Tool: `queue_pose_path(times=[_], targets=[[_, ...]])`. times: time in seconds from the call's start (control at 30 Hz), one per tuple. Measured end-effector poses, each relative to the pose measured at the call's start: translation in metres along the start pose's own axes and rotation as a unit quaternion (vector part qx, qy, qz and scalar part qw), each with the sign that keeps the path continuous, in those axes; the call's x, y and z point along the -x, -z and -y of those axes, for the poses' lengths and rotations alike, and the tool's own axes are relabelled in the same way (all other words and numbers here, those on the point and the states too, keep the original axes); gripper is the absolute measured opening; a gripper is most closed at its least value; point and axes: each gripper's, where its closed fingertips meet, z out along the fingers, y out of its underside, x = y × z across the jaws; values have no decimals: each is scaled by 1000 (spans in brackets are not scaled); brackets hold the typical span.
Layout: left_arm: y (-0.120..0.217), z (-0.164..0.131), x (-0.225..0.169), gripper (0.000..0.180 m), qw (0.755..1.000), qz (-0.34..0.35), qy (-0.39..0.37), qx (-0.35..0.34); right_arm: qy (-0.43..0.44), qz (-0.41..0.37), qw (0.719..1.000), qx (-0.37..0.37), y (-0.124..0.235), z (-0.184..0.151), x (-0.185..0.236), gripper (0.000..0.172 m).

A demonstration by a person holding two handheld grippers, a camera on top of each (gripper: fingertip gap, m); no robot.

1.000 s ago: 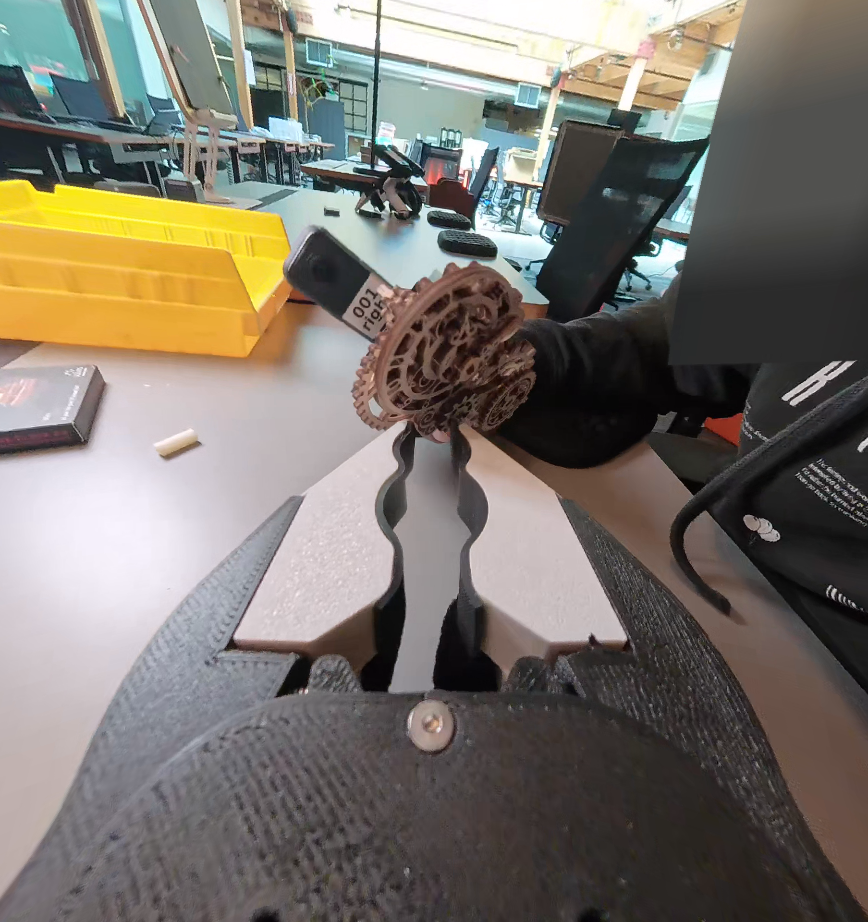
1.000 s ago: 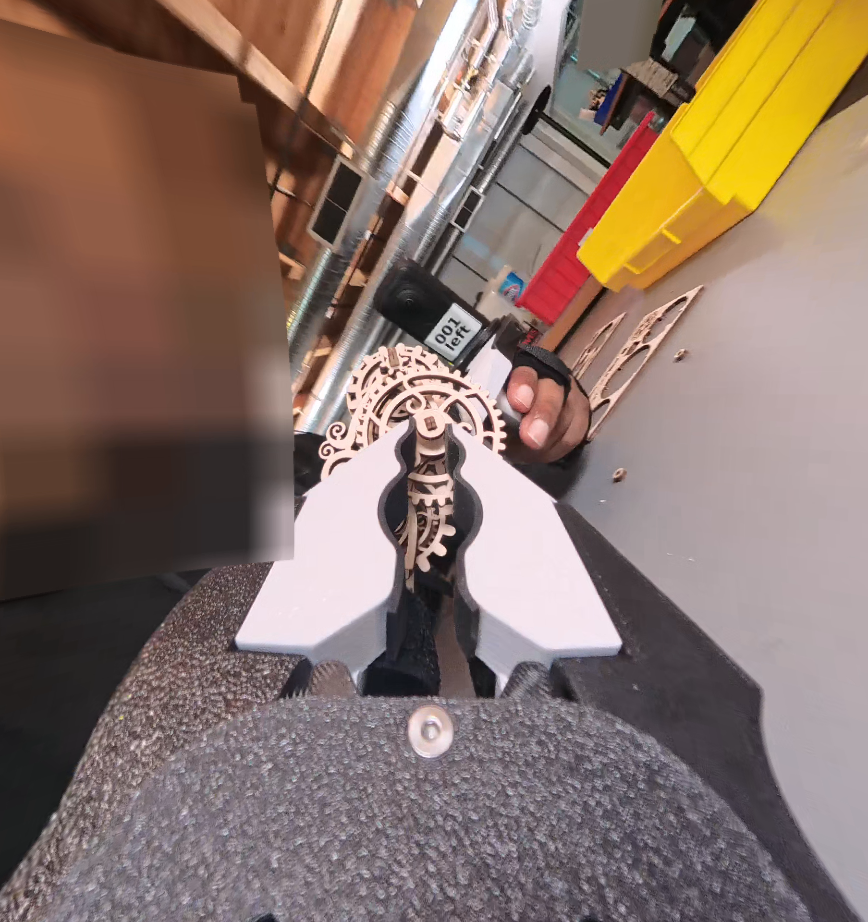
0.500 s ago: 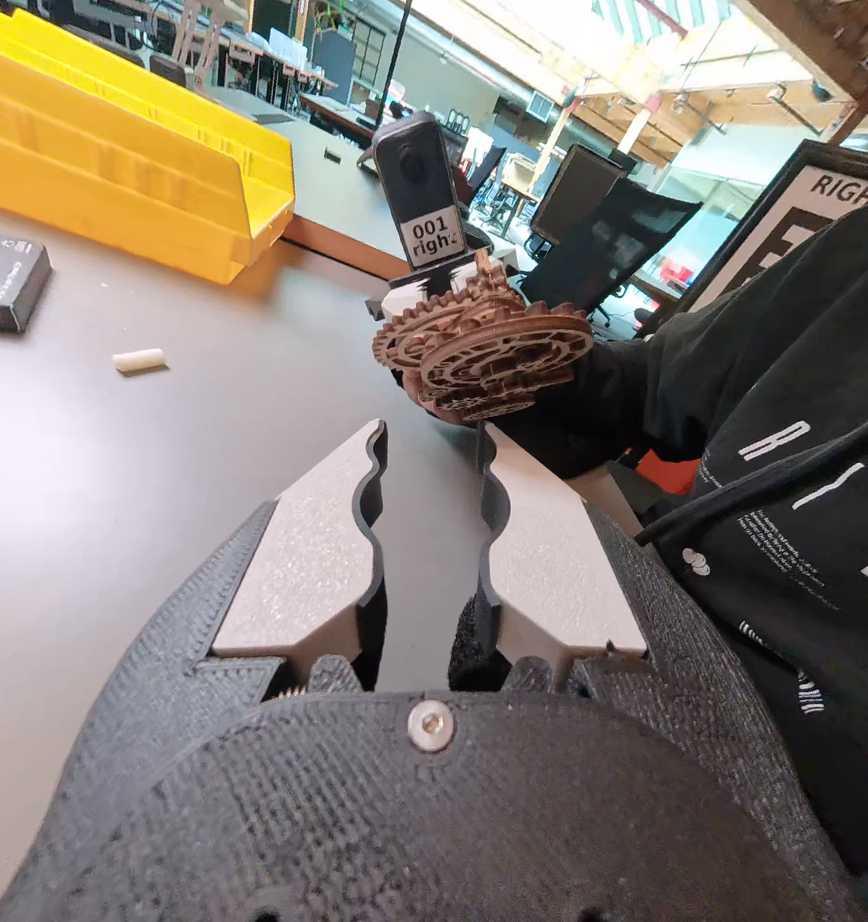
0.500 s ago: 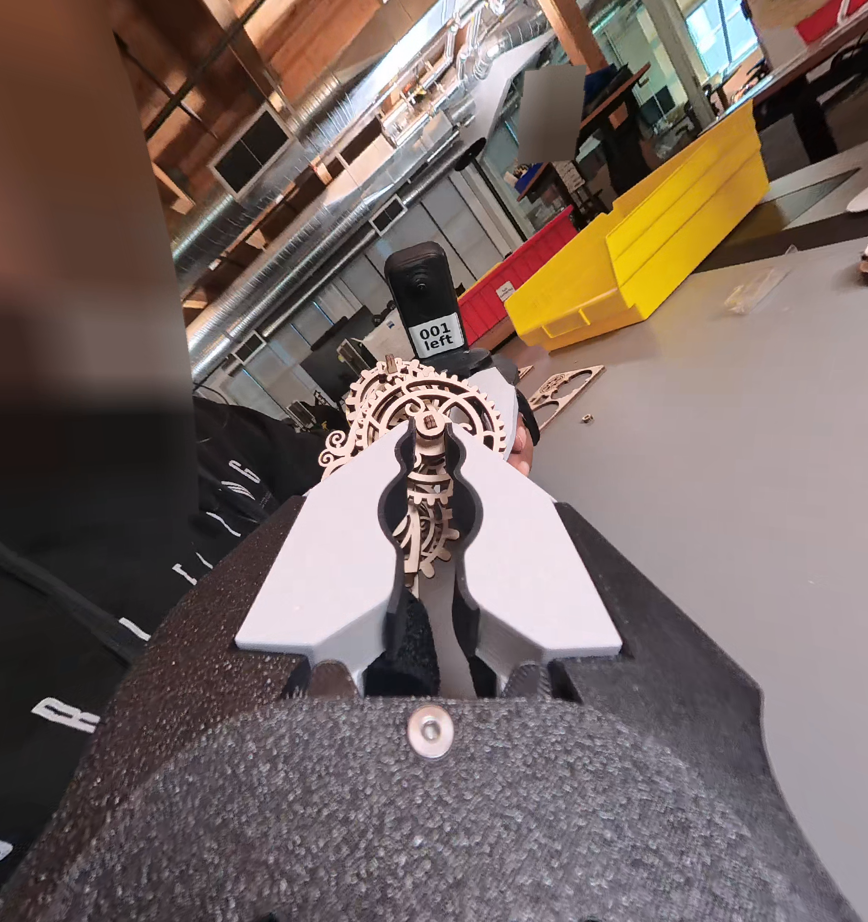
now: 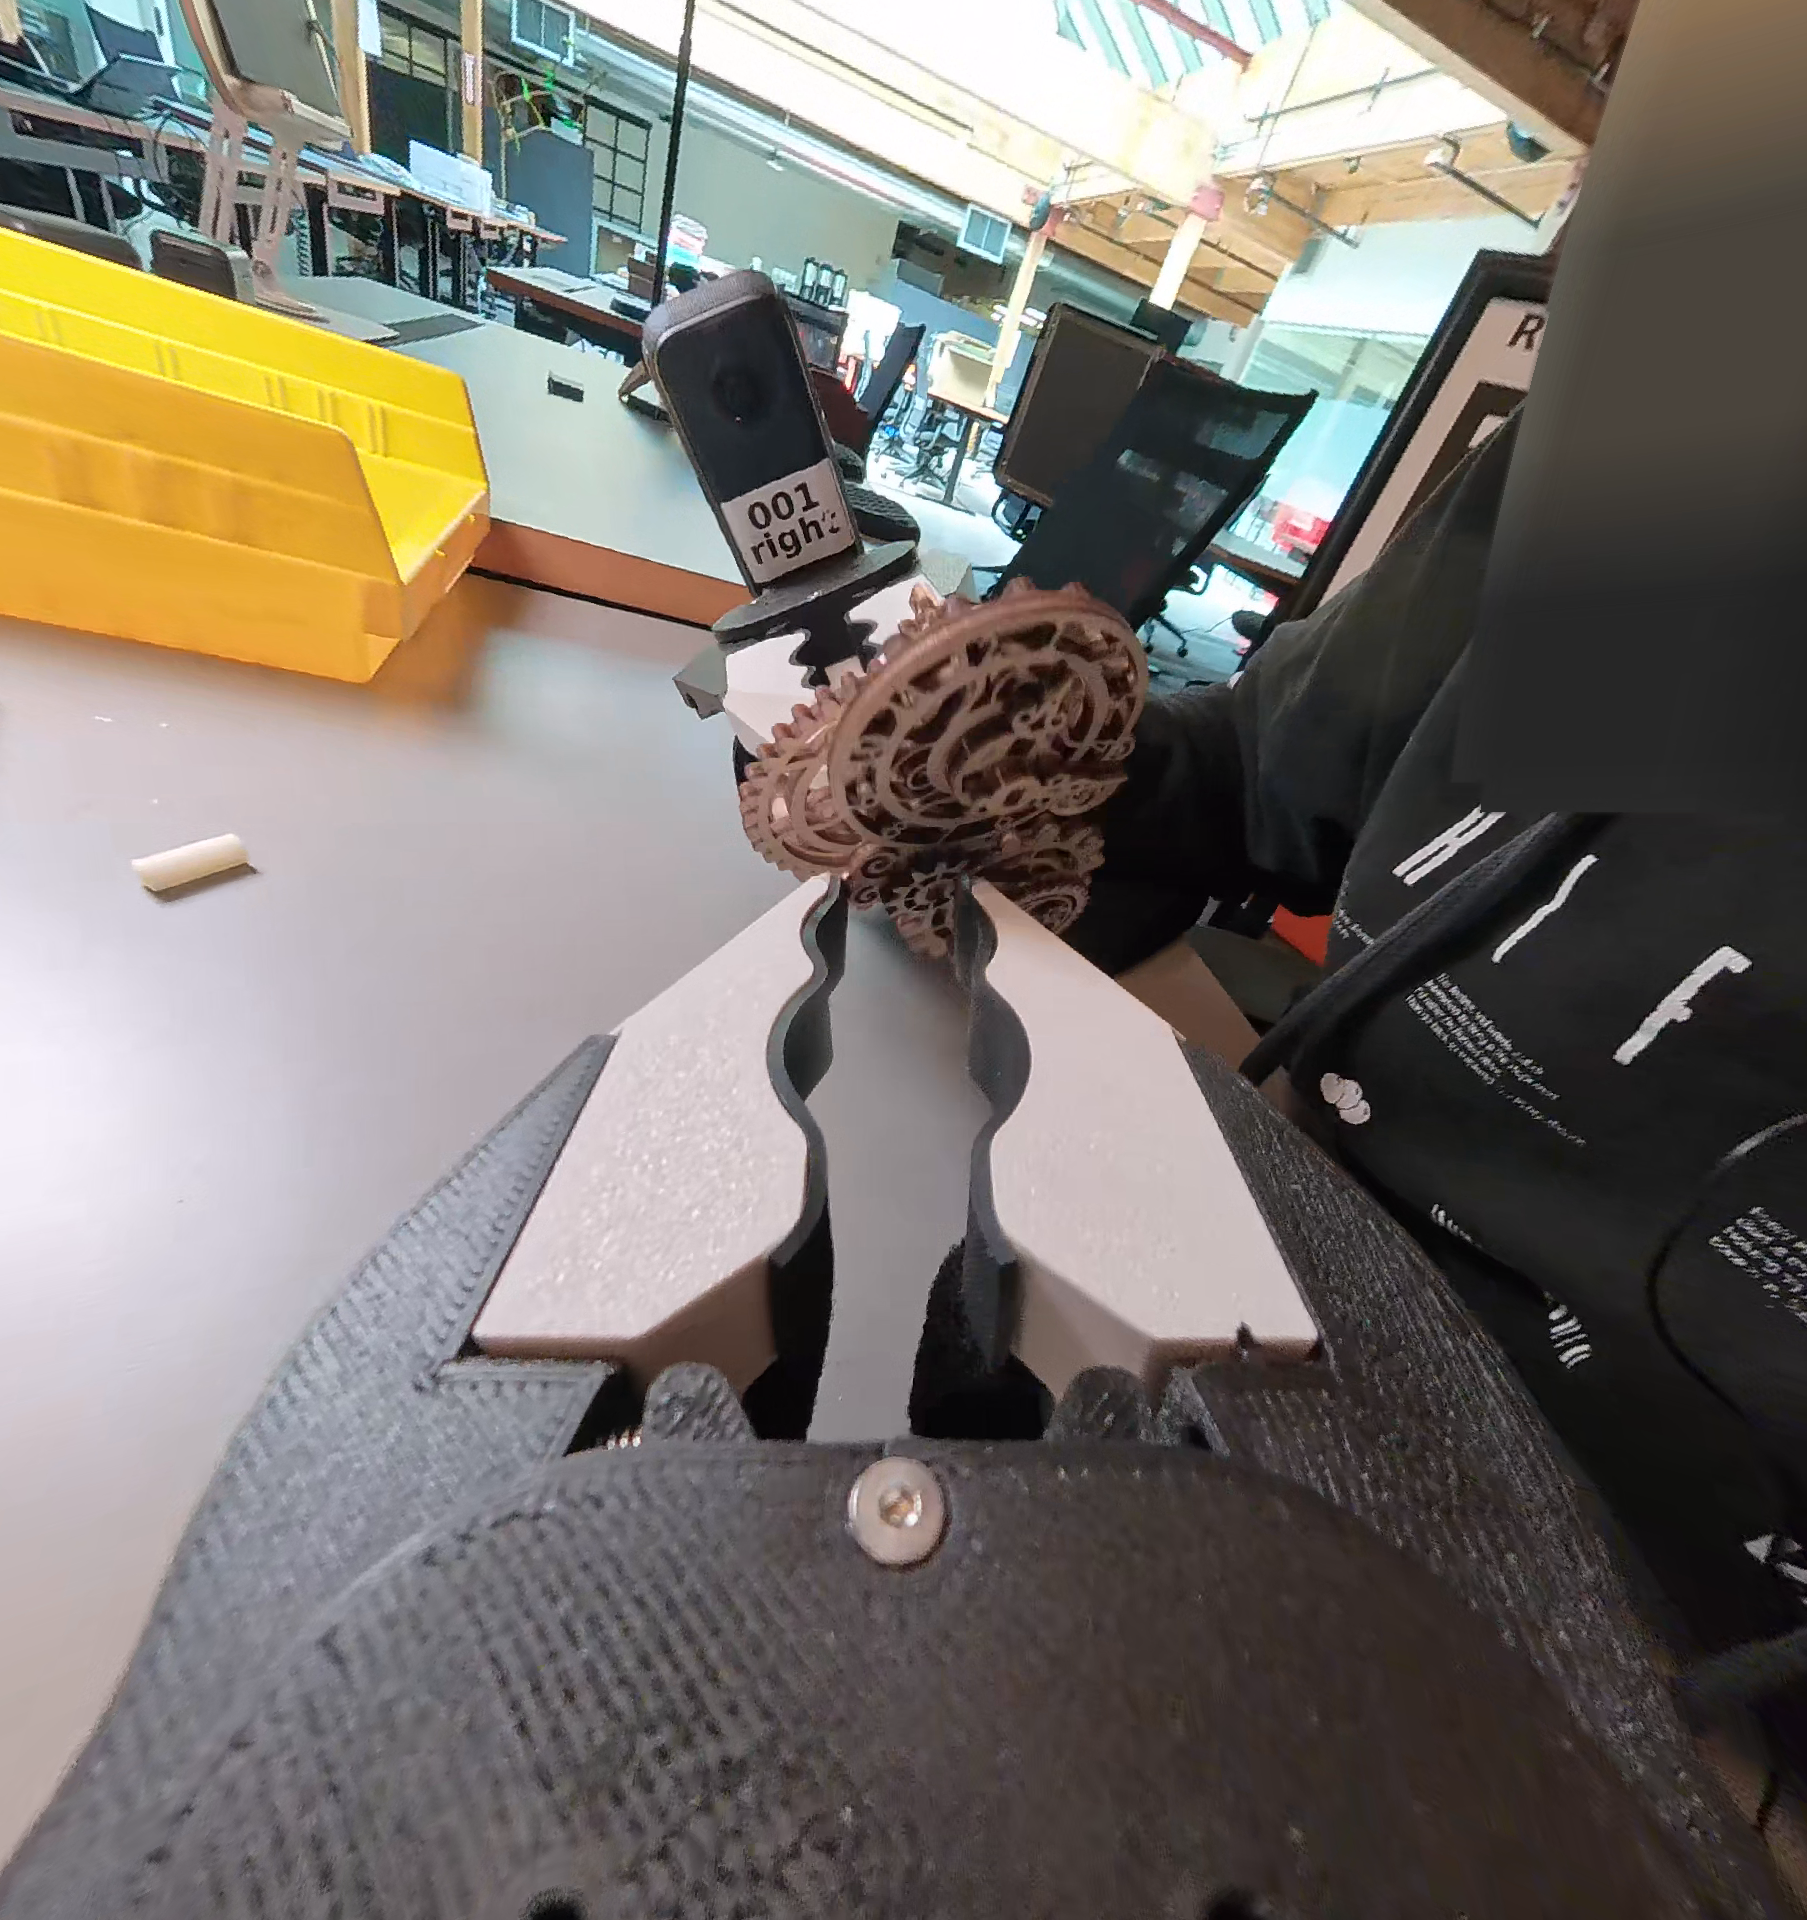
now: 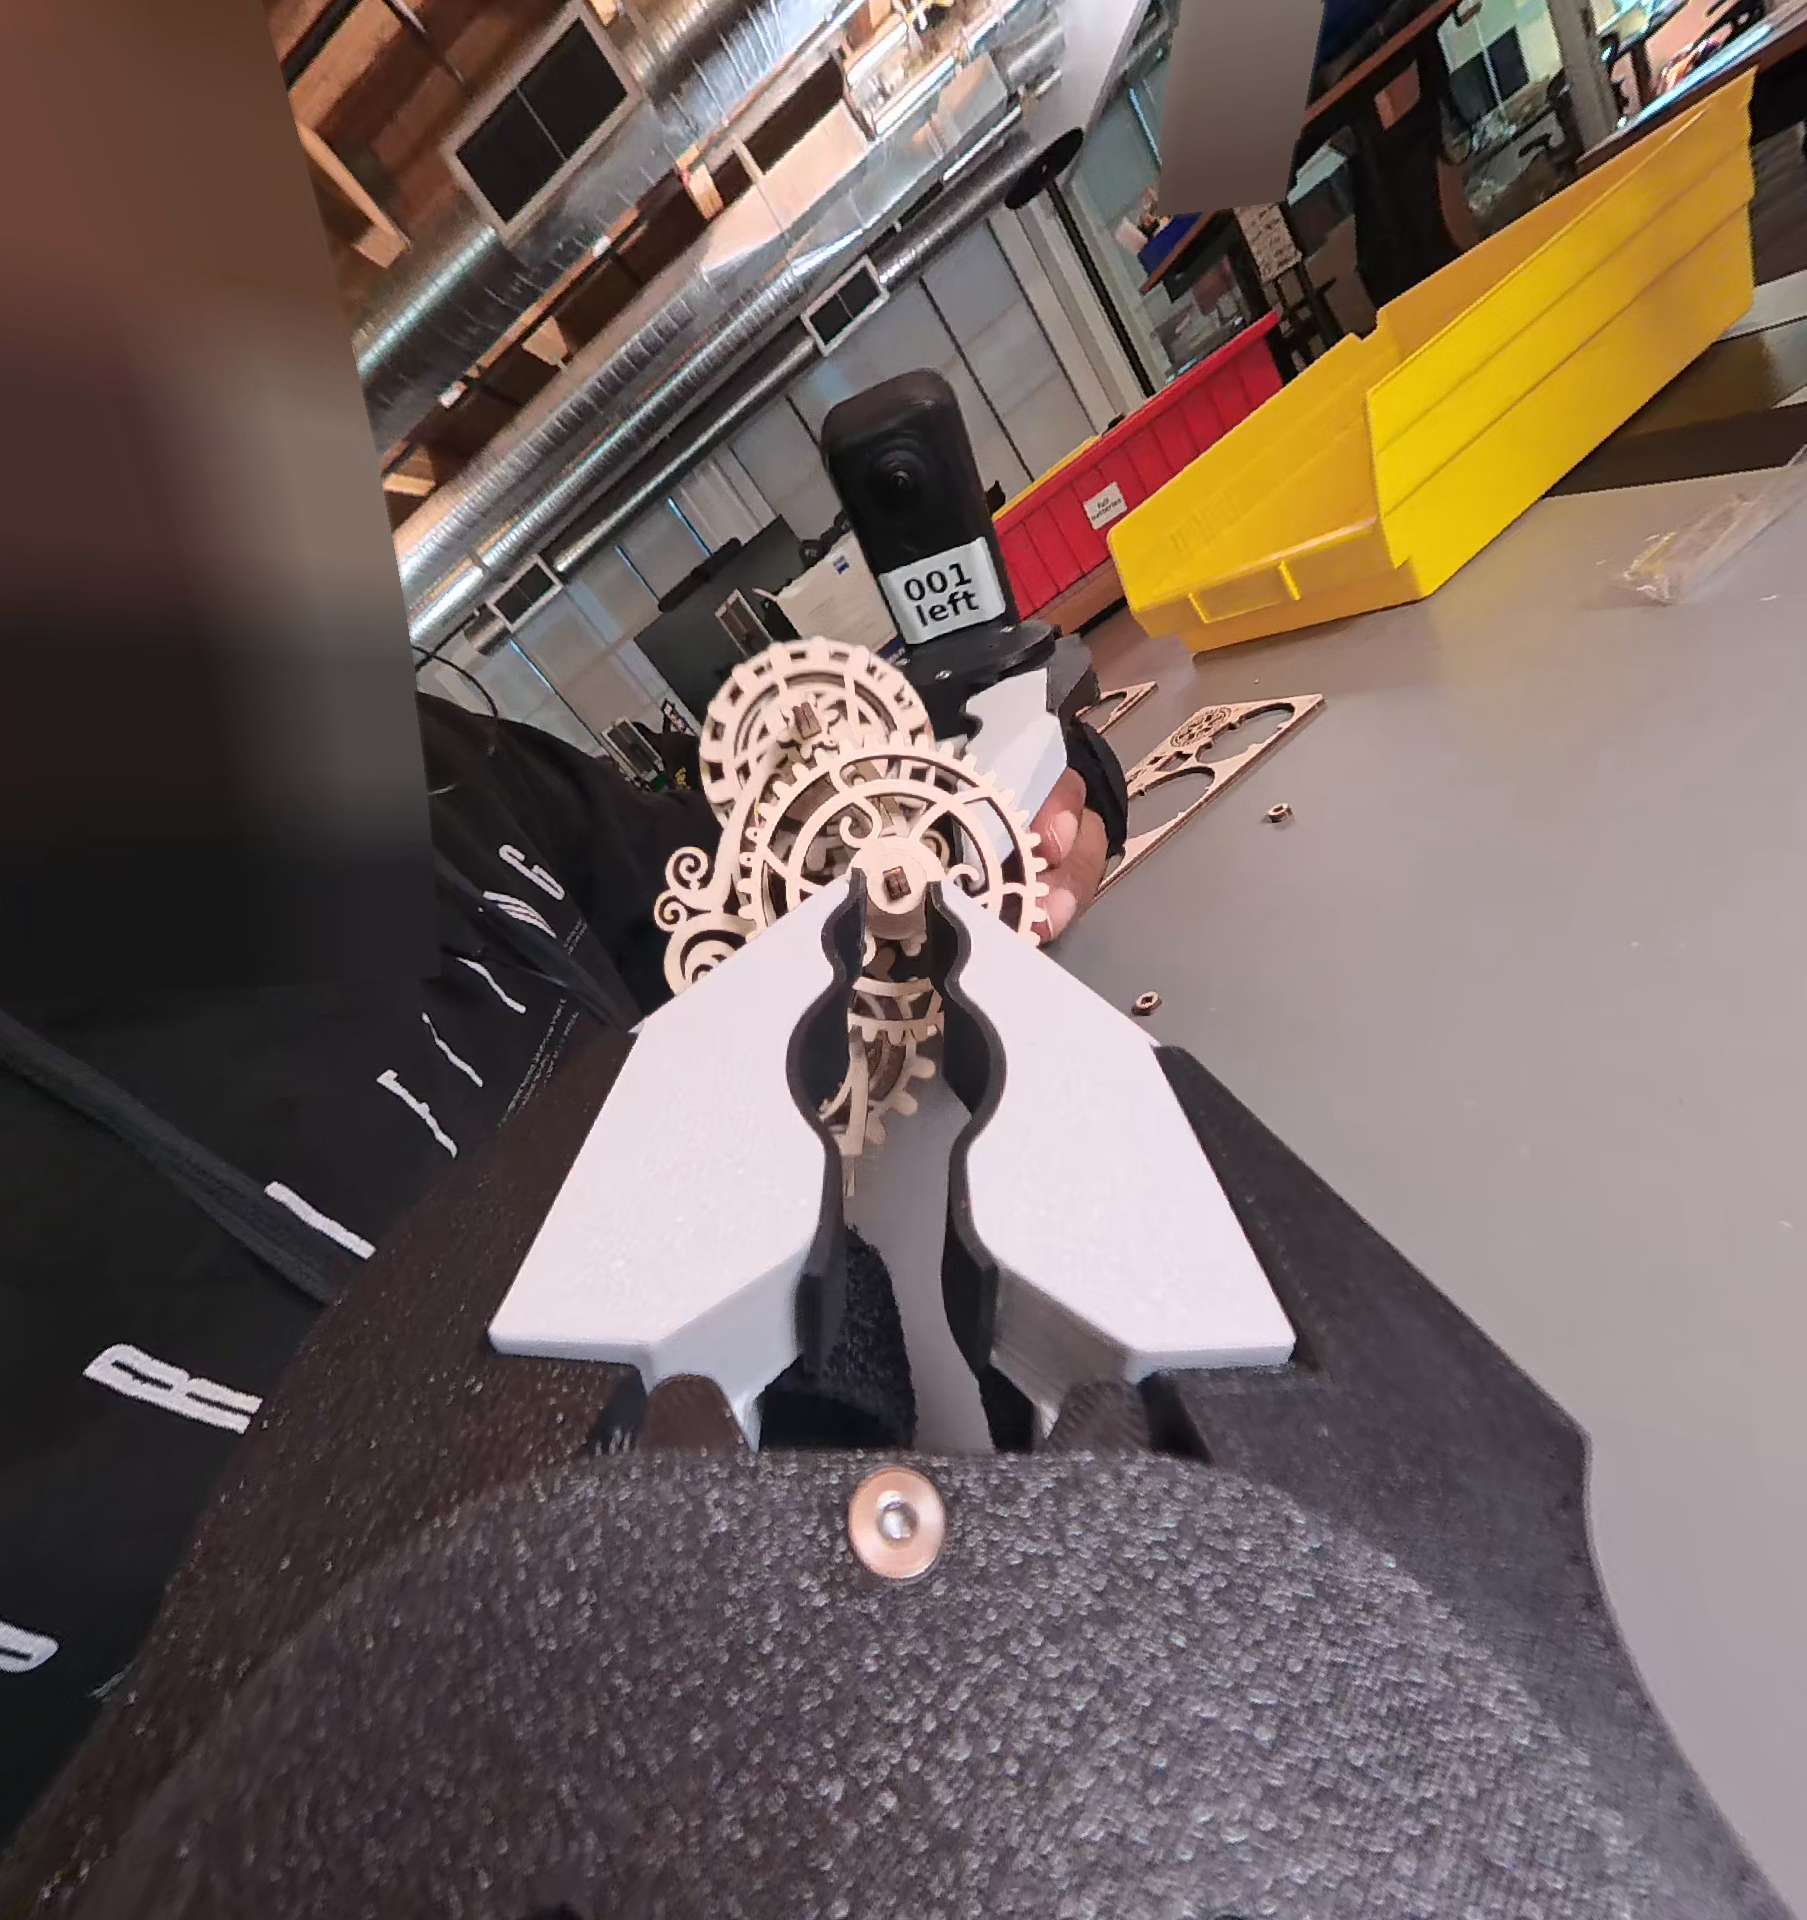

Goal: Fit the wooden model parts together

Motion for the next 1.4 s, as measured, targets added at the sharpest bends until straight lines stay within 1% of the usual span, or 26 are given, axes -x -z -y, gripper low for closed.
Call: queue_pose_path(times=[0.17,0.27,0.4,0.53,0.57,0.67,0.87,1.0,1.23,1.4], targets=[[5,10,0,18,999,-14,27,-30,8,0,1000,15,-2,-6,0,9],[8,13,0,18,999,-16,31,-38,25,-8,999,27,-4,-11,-1,10],[8,6,2,18,999,-17,35,-18,46,-25,998,24,-3,-8,-3,9],[6,-7,13,15,999,12,36,12,87,-70,993,38,0,-10,-13,9],[6,-8,13,20,999,11,37,15,95,-76,992,43,0,-10,-14,9],[6,-10,13,26,999,6,45,15,107,-82,990,42,0,-10,-13,9],[4,-11,10,31,999,1,36,17,138,-92,985,41,-1,-9,-13,9],[2,-17,11,19,999,17,-1,38,203,-112,971,63,-5,-16,-13,9],[3,-32,8,19,997,1,-20,77,276,-131,947,102,-9,-26,-11,9],[3,-43,-2,19,994,-47,5,97,335,-127,924,131,-13,-35,-4,10]])
